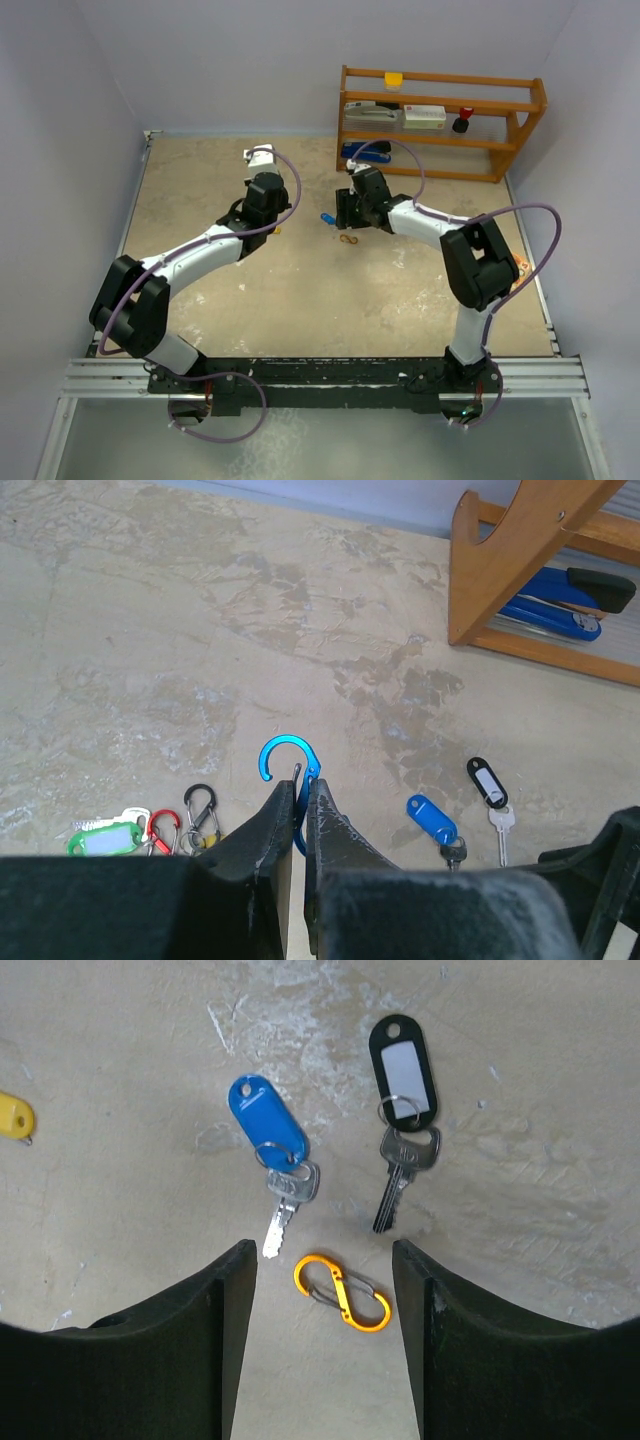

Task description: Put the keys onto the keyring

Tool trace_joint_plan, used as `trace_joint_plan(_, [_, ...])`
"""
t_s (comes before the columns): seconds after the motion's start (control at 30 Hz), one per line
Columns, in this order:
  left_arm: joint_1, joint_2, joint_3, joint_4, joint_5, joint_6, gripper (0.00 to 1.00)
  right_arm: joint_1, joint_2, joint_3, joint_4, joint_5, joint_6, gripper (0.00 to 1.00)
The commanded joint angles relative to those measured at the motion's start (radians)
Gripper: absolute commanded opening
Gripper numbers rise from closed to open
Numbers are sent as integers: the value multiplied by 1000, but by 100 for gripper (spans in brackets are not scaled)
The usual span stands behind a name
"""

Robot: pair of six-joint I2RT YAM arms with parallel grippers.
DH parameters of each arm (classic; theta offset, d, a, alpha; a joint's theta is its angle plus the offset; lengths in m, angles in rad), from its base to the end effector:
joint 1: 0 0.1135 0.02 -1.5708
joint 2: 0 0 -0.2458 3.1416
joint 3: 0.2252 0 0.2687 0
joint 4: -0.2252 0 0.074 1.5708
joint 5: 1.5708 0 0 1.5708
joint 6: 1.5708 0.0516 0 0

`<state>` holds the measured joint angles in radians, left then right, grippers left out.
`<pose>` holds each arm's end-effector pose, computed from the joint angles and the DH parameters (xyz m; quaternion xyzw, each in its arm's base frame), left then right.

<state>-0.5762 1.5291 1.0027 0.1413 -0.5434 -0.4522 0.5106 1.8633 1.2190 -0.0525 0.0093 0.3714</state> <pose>0.3297 -0.1824 0.2350 -0.1001 0.8067 -0.0709 0.5781 0.3777 0.2110 0.1589 -0.0610 0.9040 0.1768 0.3845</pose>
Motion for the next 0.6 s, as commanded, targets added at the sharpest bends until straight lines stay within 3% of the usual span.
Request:
trace_joint_plan(0.0, [7,-34,1,40,-2,12,0,5,32,98,-8,38,-19,59])
trace_joint_plan(0.57, [7,-29,2,35,-7,22,0,33,175,278,-78,-15,-11,54])
